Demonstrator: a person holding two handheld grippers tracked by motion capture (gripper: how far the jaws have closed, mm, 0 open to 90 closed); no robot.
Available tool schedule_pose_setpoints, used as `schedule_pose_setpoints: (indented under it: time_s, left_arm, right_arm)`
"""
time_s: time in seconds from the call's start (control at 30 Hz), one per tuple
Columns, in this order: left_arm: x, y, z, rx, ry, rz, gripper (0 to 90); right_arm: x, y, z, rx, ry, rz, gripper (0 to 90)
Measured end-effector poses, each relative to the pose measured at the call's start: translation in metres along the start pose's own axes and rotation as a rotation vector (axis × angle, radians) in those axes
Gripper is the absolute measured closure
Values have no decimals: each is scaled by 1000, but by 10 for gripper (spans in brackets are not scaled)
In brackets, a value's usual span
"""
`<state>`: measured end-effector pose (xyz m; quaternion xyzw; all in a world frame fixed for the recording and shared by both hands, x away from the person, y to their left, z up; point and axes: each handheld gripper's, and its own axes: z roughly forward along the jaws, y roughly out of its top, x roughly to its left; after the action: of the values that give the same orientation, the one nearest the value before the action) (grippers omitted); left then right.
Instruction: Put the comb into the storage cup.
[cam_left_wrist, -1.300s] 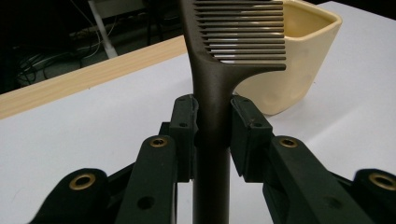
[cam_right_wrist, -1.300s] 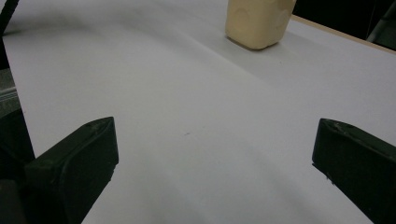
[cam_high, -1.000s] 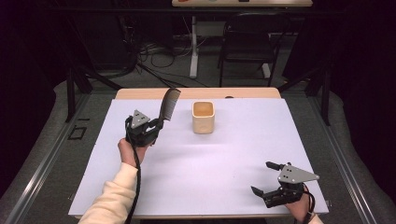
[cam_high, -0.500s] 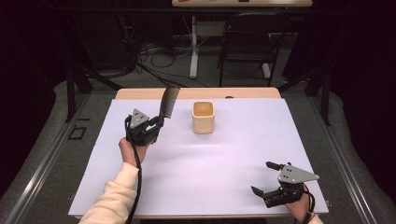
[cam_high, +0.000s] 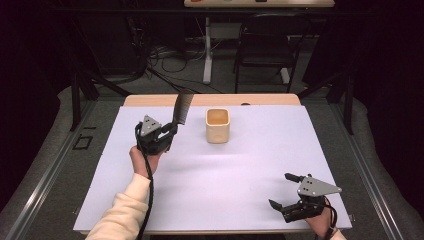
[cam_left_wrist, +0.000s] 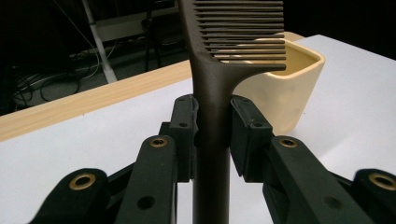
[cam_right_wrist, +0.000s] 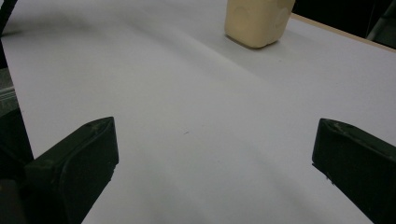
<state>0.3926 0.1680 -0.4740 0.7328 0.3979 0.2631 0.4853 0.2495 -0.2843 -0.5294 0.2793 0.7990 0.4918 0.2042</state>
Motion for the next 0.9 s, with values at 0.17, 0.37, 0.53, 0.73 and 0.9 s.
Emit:
schedule_pose_setpoints:
  time_s: [0.17,0.37,0.53,0.73,0.9]
  left_arm:
    - [-1,3,1,-4,-4,-1,720]
    - [-3,4,3,-4,-10,2,720]
    - [-6,6,6,-5,-15,7,720]
    - [-9,10,9,-15,-17,9,720]
    - [-10,12,12,-21,-23,2,720]
  right_arm:
    - [0,0,0,2,0,-1,1]
    - [0,0,0,3,-2,-2,1]
    - [0,0,0,3,-4,-2,1]
    - [0,0,0,2,-3,-2,1]
    - [0,0,0,2,-3,-2,1]
